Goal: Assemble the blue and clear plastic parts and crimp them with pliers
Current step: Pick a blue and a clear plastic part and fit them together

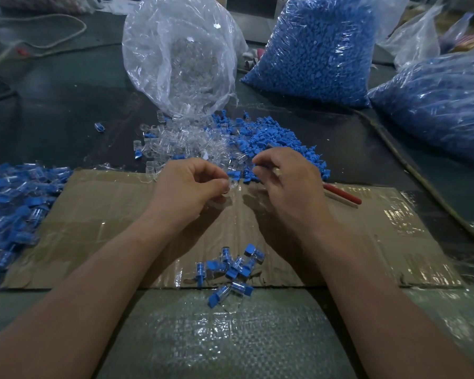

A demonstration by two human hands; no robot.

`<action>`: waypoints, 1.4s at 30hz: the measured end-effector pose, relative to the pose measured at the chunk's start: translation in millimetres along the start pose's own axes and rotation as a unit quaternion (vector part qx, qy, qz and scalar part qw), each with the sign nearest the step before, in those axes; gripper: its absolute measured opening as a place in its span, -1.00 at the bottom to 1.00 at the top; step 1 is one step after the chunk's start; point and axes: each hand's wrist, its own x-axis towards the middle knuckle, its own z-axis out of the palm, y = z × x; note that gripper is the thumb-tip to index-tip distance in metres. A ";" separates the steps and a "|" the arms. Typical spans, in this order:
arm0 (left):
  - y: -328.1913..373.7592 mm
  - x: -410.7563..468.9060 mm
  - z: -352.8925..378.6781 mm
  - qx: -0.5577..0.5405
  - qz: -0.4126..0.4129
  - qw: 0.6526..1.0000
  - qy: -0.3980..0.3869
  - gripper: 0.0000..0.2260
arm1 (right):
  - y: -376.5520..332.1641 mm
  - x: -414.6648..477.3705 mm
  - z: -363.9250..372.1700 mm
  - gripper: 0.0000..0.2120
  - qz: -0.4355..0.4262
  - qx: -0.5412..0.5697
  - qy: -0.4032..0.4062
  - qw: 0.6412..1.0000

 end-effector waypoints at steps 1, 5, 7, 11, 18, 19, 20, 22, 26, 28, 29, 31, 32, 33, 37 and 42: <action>0.0 -0.2 0.0 -0.013 -0.007 1.000 0.000 -0.88 | -4.2 -1.5 -2.1 -0.89 -0.001 0.036 0.013 0.999; 0.1 0.5 0.9 -0.052 -0.027 0.998 -0.005 -0.87 | -12.3 -6.1 -3.2 -0.84 0.011 0.091 -0.001 0.996; 0.4 0.7 1.2 -0.063 -0.031 0.998 -0.006 -0.88 | -11.7 -6.4 -2.5 -0.81 0.039 0.122 -0.002 0.992; 0.6 0.8 1.2 -0.066 -0.029 0.997 -0.011 -0.90 | -9.9 -5.9 -2.6 -0.84 0.064 0.152 -0.009 0.986; 0.2 1.2 0.6 -0.045 -0.016 0.999 -0.010 -0.90 | -11.7 -7.9 -4.0 -0.89 0.058 0.173 -0.002 0.983; 0.2 1.2 0.6 -0.041 -0.013 0.999 -0.009 -0.90 | -11.4 -8.1 -3.6 -0.86 0.053 0.170 -0.001 0.984; 0.2 1.2 0.7 -0.037 -0.009 0.999 -0.009 -0.89 | -11.5 -8.2 -3.1 -0.83 0.049 0.166 -0.002 0.985; -0.2 1.3 0.8 -0.033 -0.004 0.999 -0.007 -0.88 | -12.2 -8.5 -1.7 -0.81 0.037 0.157 -0.003 0.987; -1.1 1.8 0.0 -0.027 0.001 1.000 -0.006 -0.89 | -13.3 -8.7 0.7 -0.87 0.027 0.158 0.001 0.987; -1.0 1.5 -0.1 -0.020 0.007 1.000 -0.011 -0.89 | -13.2 -8.8 1.3 -0.90 0.021 0.146 -0.002 0.989; -0.9 1.3 -0.1 -0.016 0.010 1.000 -0.015 -0.88 | -13.4 -9.0 1.5 -0.90 0.016 0.139 -0.005 0.990; -0.5 0.8 0.1 -0.014 0.015 1.000 -0.022 -0.86 | -14.1 -9.3 1.2 -0.91 0.006 0.125 -0.015 0.992; -0.3 0.6 0.1 -0.014 0.017 0.999 -0.025 -0.86 | -14.4 -9.3 1.0 -0.91 0.000 0.119 -0.018 0.993; 0.0 0.4 0.3 -0.015 0.019 0.999 -0.027 -0.86 | -14.9 -9.4 0.8 -0.91 -0.006 0.117 -0.020 0.993; 0.8 0.3 -0.8 -0.038 0.018 0.999 -0.033 -0.87 | -16.0 -9.2 0.1 -0.85 -0.009 0.145 -0.025 0.989; 0.7 1.6 -2.6 -0.108 -0.001 0.993 -0.042 -0.87 | -13.4 -7.9 1.3 -0.72 0.028 0.191 -0.027 0.981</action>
